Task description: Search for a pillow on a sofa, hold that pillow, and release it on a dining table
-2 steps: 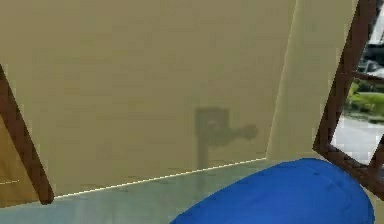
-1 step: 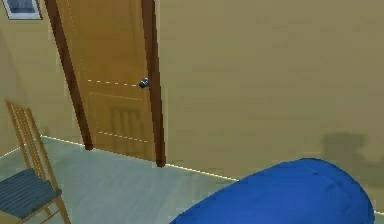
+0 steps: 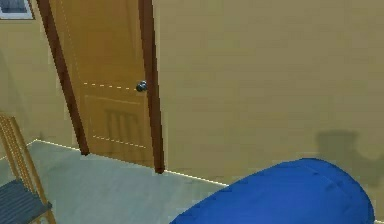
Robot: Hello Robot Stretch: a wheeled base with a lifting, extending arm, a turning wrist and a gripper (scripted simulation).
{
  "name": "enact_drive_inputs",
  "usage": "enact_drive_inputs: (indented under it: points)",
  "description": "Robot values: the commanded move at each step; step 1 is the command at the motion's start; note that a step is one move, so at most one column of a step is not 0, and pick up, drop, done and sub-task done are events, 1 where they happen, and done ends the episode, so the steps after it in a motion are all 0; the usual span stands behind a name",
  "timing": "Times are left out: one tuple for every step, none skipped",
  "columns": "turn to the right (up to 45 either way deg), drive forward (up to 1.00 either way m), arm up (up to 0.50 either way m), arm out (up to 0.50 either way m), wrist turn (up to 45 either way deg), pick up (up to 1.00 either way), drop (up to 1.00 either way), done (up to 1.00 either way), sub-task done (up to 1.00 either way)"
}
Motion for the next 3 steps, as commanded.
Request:
enact_drive_inputs:
  points:
    - [-30.0,0.0,0.0,0.0,0.0,0.0,0.0,0.0,0.0]
    - [0.0,1.0,0.0,0.0,0.0,0.0,0.0,0.0,0.0]
    - [-3.0,0.0,0.0,0.0,0.0,0.0,0.0,0.0,0.0]
